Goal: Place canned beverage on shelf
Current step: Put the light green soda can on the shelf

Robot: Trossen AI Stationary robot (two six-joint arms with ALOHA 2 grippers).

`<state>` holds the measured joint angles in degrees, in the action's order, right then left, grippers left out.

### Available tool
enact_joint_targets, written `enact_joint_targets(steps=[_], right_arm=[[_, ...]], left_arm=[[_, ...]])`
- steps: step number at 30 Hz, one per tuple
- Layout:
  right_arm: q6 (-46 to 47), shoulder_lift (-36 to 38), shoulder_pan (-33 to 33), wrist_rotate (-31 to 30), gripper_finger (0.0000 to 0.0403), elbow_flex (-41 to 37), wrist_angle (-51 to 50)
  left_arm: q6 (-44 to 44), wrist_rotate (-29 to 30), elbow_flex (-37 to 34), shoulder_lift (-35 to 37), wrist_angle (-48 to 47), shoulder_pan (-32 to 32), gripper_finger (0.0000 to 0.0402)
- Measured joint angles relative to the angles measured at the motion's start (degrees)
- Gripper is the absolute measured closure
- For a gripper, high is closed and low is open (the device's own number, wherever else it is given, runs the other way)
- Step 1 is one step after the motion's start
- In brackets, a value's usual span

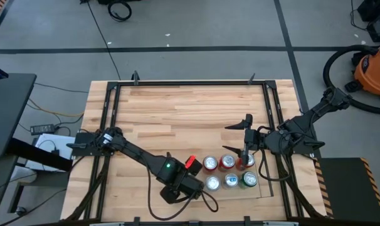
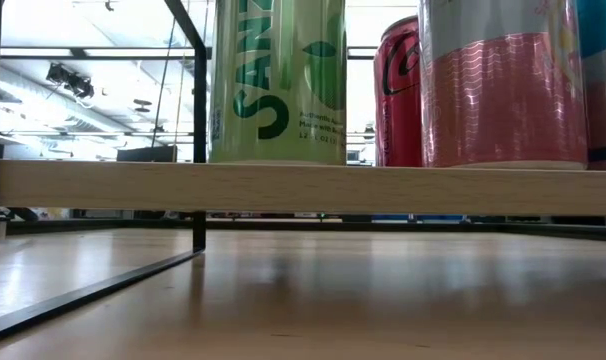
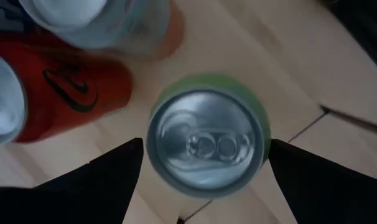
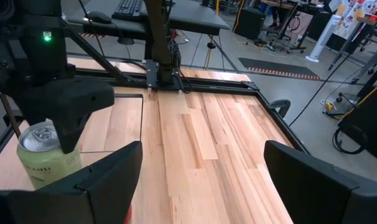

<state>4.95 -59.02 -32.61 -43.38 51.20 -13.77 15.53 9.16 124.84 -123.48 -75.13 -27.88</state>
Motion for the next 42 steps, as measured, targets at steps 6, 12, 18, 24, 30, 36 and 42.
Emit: enact_joint_targets(steps=[6, 12, 18, 24, 30, 36, 42], right_arm=[[0.0, 0.0, 0.0, 0.0, 0.0055, 0.0, 0.0], [0.0, 0.0, 0.0, 0.0, 0.0055, 0.0, 0.0], [0.0, 0.0, 0.0, 0.0, 0.0055, 0.0, 0.0], [0.0, 0.0, 0.0, 0.0, 0.0055, 0.0, 0.0], [0.0, 0.0, 0.0, 0.0, 0.0055, 0.0, 0.0], [0.0, 0.0, 0.0, 0.0, 0.0055, 0.0, 0.0], [0.0, 0.0, 0.0, 0.0, 0.0055, 0.0, 0.0]], left_arm=[[0.1, 0.5, 0.0, 0.0, -1.5, 0.0, 0.0045], [2.4, 3.5, 0.0, 0.0, -1.6, 0.0, 0.0044], [5.1, 5.3, 0.0, 0.0, -1.5, 0.0, 0.0044], [8.2, 6.7, 0.0, 0.1, -1.5, 0.0, 0.0044], [10.7, 7.3, 0.0, 0.1, -1.6, 0.0, 0.0044], [10.2, 4.5, 0.0, 0.1, -1.6, -0.5, 0.0044], [9.3, 4.1, 0.0, 0.1, -1.6, -0.7, 0.0044]])
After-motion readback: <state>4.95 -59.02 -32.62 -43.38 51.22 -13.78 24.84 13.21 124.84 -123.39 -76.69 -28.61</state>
